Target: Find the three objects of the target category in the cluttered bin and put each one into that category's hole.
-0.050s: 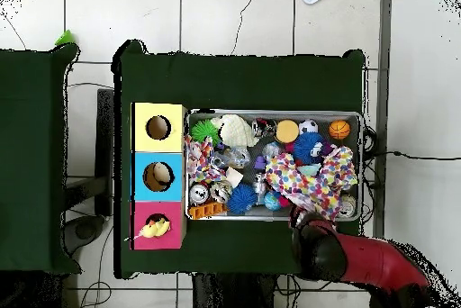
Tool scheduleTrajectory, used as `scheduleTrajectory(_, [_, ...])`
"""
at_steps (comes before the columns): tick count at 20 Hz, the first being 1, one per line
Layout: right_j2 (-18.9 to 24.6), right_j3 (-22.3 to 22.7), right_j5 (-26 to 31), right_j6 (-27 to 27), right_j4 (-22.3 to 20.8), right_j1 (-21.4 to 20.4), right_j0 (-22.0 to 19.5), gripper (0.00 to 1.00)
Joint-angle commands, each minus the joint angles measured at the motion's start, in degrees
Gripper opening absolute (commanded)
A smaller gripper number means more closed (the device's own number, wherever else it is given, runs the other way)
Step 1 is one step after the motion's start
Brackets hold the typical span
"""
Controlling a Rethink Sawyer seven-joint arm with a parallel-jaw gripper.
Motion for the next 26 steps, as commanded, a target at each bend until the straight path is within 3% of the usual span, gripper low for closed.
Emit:
scheduleTrajectory(1, [13.9,9.4,18.2,-2.8,13.4,0.1,-6.9,0.00])
scheduleTrajectory(6, [18.3,12.8,23.4,-4.0,19.4,0.8,-10.3,0.00])
scheduleTrajectory(14, [21.7,16.3,21.7,-3.1,22.9,1.5,-13.3,0.00])
scheduleTrajectory(19, [23.9,19.1,12.9,0.0,24.0,4.1,-14.6,0.00])
scheduleTrajectory(26, [25.8,20.5,2.0,5.8,25.9,9.3,-12.9,0.00])
